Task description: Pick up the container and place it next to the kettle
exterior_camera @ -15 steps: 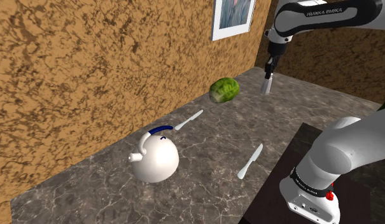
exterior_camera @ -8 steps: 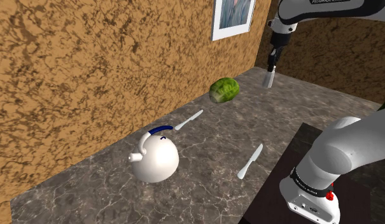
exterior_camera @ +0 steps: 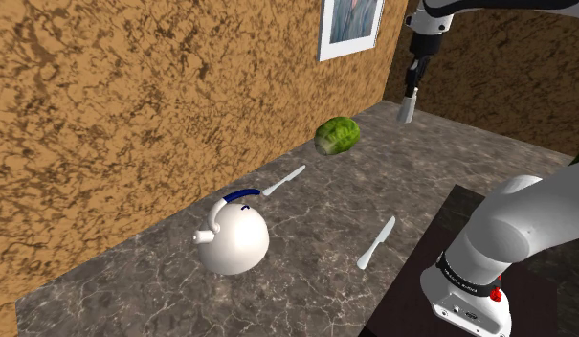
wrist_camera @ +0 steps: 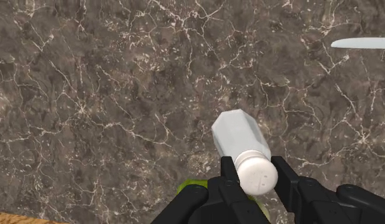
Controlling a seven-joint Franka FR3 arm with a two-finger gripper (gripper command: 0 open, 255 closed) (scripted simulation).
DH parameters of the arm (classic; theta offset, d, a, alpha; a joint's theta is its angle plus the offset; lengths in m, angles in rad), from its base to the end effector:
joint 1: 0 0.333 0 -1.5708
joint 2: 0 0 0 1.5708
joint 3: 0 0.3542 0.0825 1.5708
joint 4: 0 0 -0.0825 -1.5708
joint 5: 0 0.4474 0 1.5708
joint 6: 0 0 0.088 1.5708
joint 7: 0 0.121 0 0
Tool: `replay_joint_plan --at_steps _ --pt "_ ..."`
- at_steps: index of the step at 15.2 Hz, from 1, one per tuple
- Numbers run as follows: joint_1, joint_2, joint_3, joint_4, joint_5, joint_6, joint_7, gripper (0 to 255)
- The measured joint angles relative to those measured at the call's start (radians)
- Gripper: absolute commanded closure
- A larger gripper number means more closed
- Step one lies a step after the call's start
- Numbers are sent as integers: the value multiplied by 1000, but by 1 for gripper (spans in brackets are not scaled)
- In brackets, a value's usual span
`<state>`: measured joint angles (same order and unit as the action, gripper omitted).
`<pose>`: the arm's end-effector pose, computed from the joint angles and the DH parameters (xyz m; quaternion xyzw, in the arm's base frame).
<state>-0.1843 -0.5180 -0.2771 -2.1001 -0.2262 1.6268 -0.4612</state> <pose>0.3756 -0.2443 0.6314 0.9987 0.0211 -0.0065 0.0468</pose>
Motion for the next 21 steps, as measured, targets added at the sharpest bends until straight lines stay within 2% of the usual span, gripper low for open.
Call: replay_joint_plan --at_steps 11,21 --pt "64 -138 215 -111 94 -66 246 255" --pt "139 -158 425 -103 225 -112 487 255"
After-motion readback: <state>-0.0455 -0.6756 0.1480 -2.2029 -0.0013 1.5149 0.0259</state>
